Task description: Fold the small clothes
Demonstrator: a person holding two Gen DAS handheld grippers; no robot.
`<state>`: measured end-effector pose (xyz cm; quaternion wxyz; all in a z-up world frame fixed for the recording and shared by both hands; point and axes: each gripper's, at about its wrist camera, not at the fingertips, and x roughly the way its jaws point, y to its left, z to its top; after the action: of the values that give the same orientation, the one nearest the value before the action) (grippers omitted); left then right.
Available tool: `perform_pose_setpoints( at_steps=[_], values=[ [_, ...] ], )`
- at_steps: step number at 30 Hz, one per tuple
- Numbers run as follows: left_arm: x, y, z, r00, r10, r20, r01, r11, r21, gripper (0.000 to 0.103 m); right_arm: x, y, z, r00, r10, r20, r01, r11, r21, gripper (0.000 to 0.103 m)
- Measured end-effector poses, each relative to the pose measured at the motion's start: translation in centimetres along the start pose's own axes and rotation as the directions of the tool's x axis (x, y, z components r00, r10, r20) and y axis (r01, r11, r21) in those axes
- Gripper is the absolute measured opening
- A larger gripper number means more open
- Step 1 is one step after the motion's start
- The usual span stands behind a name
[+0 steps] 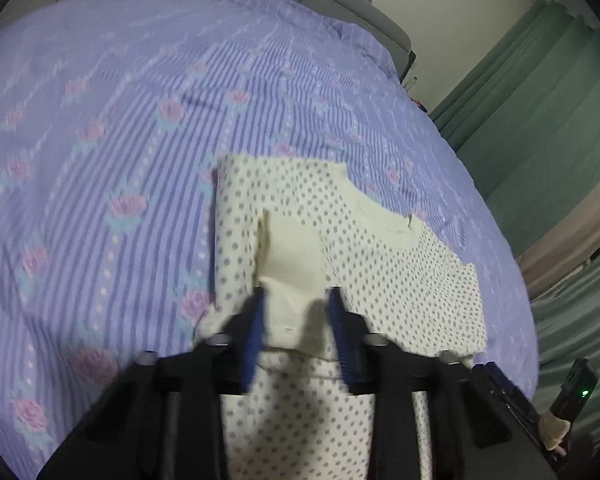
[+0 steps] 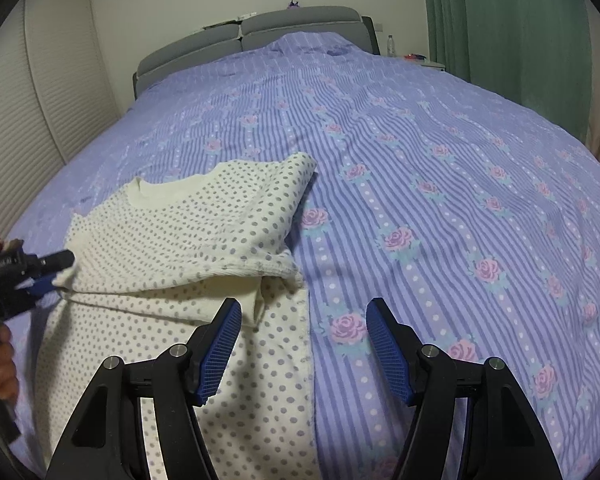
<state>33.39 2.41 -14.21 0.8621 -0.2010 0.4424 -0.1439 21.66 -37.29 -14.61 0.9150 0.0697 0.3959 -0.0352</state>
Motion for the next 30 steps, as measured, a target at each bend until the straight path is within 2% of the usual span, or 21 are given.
perform_pose_setpoints(
  at_steps=[1, 7, 9, 13, 16, 19, 24, 26, 30],
  values=[
    [-0.4, -0.2, 0.2, 1.000, 0.002, 0.013, -0.003, 1.000, 0.009, 0.009, 0.1, 0.2, 0.1, 1.000, -0.002, 0.003, 0.002, 1.000, -0.011, 0.066],
    [-4.4, -2.7, 1.9, 0.988, -0.071, 0.134, 0.059, 0.994, 0.087, 0.007, 0.6, 0.7, 0.5, 0.999, 0.045, 0.010, -0.045, 0.999, -0.016, 0.066],
    [-6.1, -3.6, 2.6, 0.976, -0.121, 0.182, 0.104, 0.989, 0.102, 0.007, 1.1, 0.9, 0.8, 0.999, 0.039, 0.006, -0.039, 0.999, -0.017, 0.066],
    [-8.2, -4.2, 3.8, 0.956, -0.152, 0.251, 0.122, 0.984, 0.132, 0.007, 1.7, 1.0, 1.3, 0.999, 0.047, 0.003, -0.047, 0.999, -0.005, 0.065],
    [-8.4, -4.0, 4.2, 0.954, -0.174, 0.244, 0.144, 0.980, 0.134, 0.007, 2.1, 0.7, 1.4, 0.999, 0.043, 0.002, -0.043, 0.999, 0.009, 0.065],
    [-8.2, -3.4, 3.8, 0.958, -0.156, 0.239, 0.129, 0.983, 0.127, 0.007, 2.4, 0.2, 1.4, 0.999, 0.038, 0.000, -0.038, 0.999, 0.038, 0.065],
    [-5.5, -0.8, 1.2, 0.981, -0.098, 0.166, 0.085, 0.993, 0.085, 0.007, 2.7, -1.4, 1.0, 0.998, -0.070, -0.009, 0.070, 0.992, 0.103, 0.065],
    [-4.4, 0.0, 0.4, 0.987, -0.067, 0.143, 0.057, 0.996, 0.074, 0.007, 2.7, -1.9, 0.8, 0.997, -0.075, -0.020, 0.076, 0.990, 0.121, 0.065],
    [-3.3, 1.9, -0.7, 0.993, -0.036, 0.114, 0.032, 0.999, 0.037, 0.007, 2.6, -1.5, 0.4, 0.987, -0.156, -0.031, 0.158, 0.983, 0.093, 0.063]
  ],
)
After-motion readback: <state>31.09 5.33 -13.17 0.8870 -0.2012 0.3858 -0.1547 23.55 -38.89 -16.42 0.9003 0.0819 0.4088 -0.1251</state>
